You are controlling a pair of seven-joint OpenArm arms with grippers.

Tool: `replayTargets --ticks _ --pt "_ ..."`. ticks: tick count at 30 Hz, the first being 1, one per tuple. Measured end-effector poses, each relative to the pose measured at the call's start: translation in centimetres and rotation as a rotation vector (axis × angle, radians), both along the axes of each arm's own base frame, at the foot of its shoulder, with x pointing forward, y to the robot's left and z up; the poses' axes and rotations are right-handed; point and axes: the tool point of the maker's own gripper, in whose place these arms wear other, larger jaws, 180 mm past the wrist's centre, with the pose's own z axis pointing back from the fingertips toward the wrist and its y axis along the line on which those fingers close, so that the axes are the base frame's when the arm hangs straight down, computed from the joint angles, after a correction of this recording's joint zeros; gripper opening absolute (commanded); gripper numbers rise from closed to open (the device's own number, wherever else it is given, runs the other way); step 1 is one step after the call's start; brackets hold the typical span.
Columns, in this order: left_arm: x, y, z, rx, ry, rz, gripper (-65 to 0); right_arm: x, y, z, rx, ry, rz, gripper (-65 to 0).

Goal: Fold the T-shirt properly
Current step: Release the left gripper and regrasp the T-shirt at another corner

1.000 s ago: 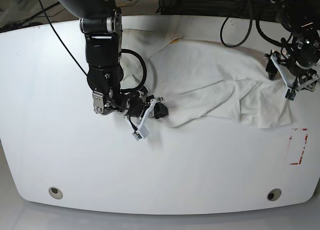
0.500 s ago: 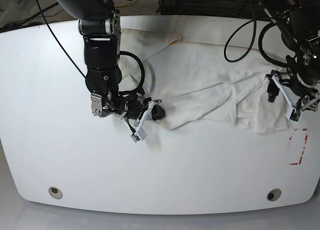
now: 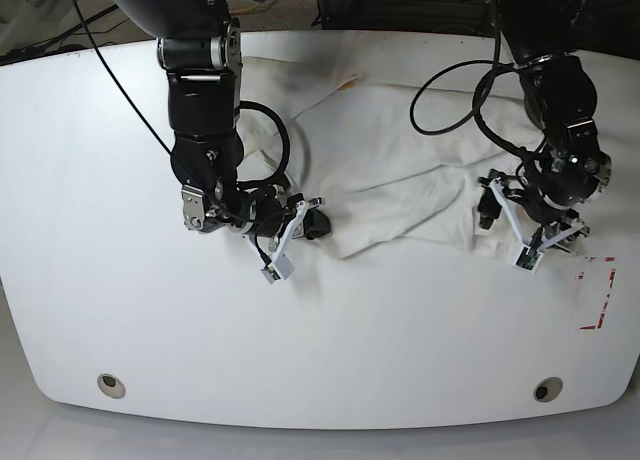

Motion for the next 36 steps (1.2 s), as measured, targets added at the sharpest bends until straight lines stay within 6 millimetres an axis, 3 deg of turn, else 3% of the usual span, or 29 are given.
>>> replayTargets --ticks 6,13,18,24,31,33,36 --pt "0.4 1.3 -2.8 -0.085 0.026 0.138 -16.0 0.0 0.1 0.0 0.001 0.000 0.001 -63.1" --pt "0.7 2.5 -3.9 -0.102 0.022 0.166 -16.3 0.0 0.1 0.0 0.003 0.000 0.000 -63.1" --pt "-0.3 3.6 -6.0 -0.058 0.089 0.190 -16.3 0.0 0.1 0.0 0.002 0.001 0.001 -63.1" --pt "-0.4 4.3 -6.2 0.007 0.101 0.196 -16.3 0.0 0.1 0.0 0.002 0.000 0.001 -63.1" --pt "-1.4 4.6 -8.3 -0.005 0.166 0.207 -16.7 0.0 0.1 0.0 0.003 0.000 0.001 -63.1" --pt "-1.4 4.6 -8.4 -0.006 0.169 0.208 -19.4 0.0 0.2 0.0 0.003 0.001 0.001 -63.1" --pt "-1.3 4.6 -8.3 -0.007 0.166 0.207 -33.1 0.0 0.1 0.0 0.002 0.001 0.001 -63.1"
